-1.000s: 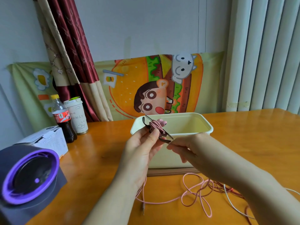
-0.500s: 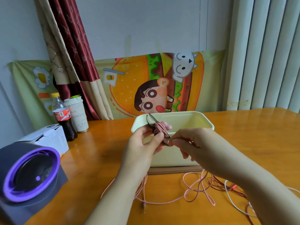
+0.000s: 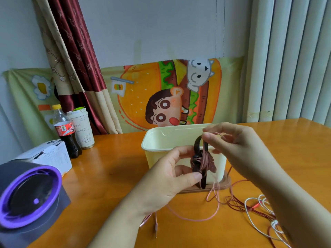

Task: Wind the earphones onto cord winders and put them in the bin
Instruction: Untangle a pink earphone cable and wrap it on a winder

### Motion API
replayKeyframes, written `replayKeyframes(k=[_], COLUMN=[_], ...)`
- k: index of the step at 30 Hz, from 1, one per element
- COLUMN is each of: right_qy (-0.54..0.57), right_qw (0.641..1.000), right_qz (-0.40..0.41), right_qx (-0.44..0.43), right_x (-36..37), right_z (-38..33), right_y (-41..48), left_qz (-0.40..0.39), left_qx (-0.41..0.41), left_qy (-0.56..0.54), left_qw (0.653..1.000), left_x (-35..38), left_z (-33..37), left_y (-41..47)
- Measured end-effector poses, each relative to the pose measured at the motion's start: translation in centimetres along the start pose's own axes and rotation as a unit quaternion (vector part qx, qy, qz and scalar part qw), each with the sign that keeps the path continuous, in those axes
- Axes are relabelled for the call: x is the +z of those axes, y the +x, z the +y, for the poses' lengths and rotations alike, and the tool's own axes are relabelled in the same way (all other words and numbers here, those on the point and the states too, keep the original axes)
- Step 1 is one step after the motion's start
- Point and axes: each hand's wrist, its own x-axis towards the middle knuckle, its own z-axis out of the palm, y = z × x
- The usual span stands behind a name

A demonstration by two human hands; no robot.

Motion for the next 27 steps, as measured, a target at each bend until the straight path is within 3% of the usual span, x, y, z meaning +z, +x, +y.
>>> replayKeyframes(k=[6, 13, 18, 21, 27], right_qy=[0.156, 0.310, 0.419, 0.426, 0.389], right_qw=[0.987, 0.944, 0.881, 0.864, 0.879], right_qz=[-0.043, -0.094, -0.183, -0.215, -0.216], right_qx=[0.021, 0.054, 0.124, 0.159, 0.169], right_x=[-0.1, -0.3, -1.0, -1.1, -0.4], right_z=[0.0, 0.4, 1.5, 2.5, 2.4], right_y=[0.1, 0.2, 0.3, 0.5, 0.5], left_qz=[-0.013, -0.009, 0.006, -0.007, -0.008], left_qx=[-0.009, -0.006, -0.012, -0.019, 0.004], left_qy=[0.047, 0.067, 0.129, 0.160, 0.147], left_qw=[0.999, 0.998, 0.992, 0.987, 0.989], left_x=[-1.3, -2.2, -1.9, -1.5, -0.3], left_z=[0.7, 1.9, 2.1, 2.5, 2.4], left_y=[-0.2, -0.8, -0.8, -0.9, -0.7])
